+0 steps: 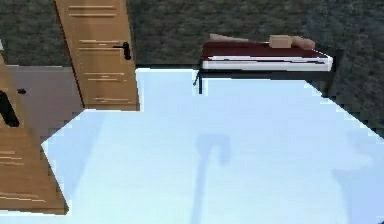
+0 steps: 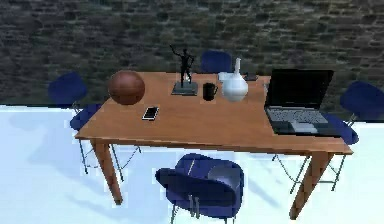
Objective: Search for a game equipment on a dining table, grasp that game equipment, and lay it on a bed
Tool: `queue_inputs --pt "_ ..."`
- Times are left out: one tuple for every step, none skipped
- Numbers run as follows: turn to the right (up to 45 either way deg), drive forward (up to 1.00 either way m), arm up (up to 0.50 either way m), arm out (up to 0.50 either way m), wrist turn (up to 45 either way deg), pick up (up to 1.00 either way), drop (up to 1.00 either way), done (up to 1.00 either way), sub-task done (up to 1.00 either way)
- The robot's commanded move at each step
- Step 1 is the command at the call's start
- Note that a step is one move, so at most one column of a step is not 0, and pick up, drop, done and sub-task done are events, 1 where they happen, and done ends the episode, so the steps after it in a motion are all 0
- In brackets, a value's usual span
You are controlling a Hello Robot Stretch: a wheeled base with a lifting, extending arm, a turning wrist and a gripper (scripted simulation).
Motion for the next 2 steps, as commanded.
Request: queue_inputs --pt "-15.0 0.00 0.00 0.00 0.0 0.00 0.00 0.00 0.00" --pt "45.0 0.00 0.00 0.00 0.0 0.00 0.00 0.00 0.00"
